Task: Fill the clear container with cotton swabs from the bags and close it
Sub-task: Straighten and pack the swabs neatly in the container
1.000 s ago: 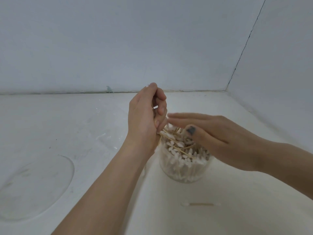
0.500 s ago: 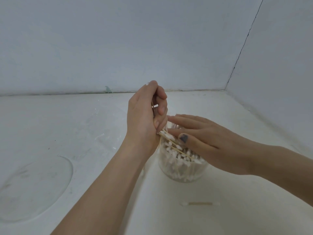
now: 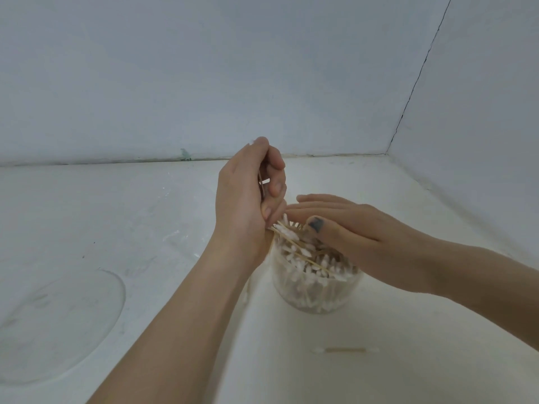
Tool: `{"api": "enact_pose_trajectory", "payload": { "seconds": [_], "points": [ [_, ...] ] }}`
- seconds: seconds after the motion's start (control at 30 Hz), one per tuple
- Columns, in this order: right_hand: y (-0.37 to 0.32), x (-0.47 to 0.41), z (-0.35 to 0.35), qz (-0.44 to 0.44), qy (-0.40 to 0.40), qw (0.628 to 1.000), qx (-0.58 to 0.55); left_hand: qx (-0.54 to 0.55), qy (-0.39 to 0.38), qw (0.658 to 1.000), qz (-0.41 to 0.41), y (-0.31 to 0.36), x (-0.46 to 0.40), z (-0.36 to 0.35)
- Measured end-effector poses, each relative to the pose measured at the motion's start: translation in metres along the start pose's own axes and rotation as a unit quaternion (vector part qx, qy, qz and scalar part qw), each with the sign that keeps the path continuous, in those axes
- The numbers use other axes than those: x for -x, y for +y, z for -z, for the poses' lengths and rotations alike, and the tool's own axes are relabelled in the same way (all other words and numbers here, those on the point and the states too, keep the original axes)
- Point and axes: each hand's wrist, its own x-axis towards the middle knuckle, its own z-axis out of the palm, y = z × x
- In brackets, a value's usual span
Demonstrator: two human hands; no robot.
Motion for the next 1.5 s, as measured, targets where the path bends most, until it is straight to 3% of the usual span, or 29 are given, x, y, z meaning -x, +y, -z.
{"api": "enact_pose_trajectory", "payload": {
  "seconds": [0.17, 0.23, 0.4, 0.57, 0.67, 0.83, 1.1, 1.27, 1.4, 1.5],
  "points": [
    [-0.006, 0.000, 0.010, -0.098, 0.027, 0.971, -0.215, 0.002, -0.001, 1.000, -0.018, -0.001, -0.001, 0.001],
    [-0.011, -0.001, 0.016, -0.109, 0.041, 0.963, -0.243, -0.003, 0.002, 1.000, -0.020, -0.001, -0.001, 0.001],
    [-0.011, -0.001, 0.016, -0.082, 0.034, 0.983, -0.163, -0.005, 0.012, 1.000, -0.017, -0.001, 0.000, 0.001],
    [-0.008, -0.003, 0.023, -0.205, -0.004, 0.969, -0.138, -0.022, 0.020, 0.999, -0.012, -0.002, -0.001, 0.002],
    [-0.010, 0.000, 0.019, -0.205, -0.031, 0.967, -0.147, -0.026, 0.021, 0.999, -0.009, -0.003, -0.001, 0.001],
    [-0.009, 0.007, 0.019, -0.205, -0.002, 0.966, -0.161, -0.025, 0.020, 0.999, -0.009, -0.004, -0.001, 0.001],
    [-0.012, -0.002, 0.024, -0.211, -0.107, 0.961, -0.146, -0.025, 0.027, 0.999, -0.004, -0.005, -0.002, 0.000],
    [-0.013, -0.002, 0.027, -0.201, -0.055, 0.964, -0.168, -0.024, 0.022, 0.999, -0.005, -0.005, -0.002, 0.001],
    [-0.014, -0.003, 0.023, -0.176, -0.129, 0.969, -0.112, -0.030, 0.021, 0.999, -0.005, -0.004, -0.001, 0.001],
    [-0.015, -0.006, 0.025, -0.174, -0.138, 0.970, -0.096, -0.030, 0.024, 0.999, -0.007, -0.004, -0.001, 0.002]
  ]
}}
